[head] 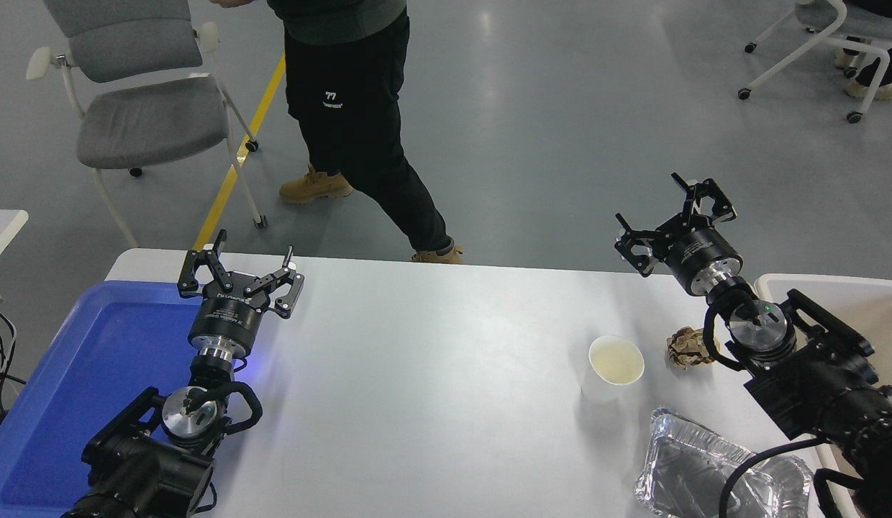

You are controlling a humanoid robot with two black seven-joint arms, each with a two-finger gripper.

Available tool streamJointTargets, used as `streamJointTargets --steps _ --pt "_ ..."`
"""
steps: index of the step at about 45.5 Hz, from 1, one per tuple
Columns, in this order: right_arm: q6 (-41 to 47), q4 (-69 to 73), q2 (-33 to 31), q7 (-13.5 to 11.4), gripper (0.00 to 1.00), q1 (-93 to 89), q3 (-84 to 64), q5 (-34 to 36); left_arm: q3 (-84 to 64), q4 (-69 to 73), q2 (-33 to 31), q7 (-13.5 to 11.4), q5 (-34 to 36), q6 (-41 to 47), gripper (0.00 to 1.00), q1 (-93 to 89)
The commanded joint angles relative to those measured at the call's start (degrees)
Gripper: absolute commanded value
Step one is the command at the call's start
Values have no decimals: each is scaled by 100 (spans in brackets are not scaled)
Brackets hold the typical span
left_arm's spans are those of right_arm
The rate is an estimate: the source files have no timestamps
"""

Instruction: Pick up paper cup place in dustbin

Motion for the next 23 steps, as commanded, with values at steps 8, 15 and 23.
streamJointTargets --steps 8,15,23 --pt "-4 -2 1 0 100 -1 -19 0 -11 0 -4 0 0 0 99 0" --pt "-4 -2 -8 0 100 8 -62 -26 -11 0 -4 0 0 0 99 0" --pt "-12 86 -25 0 100 78 -106 -114 -2 0 -4 0 0 0 99 0"
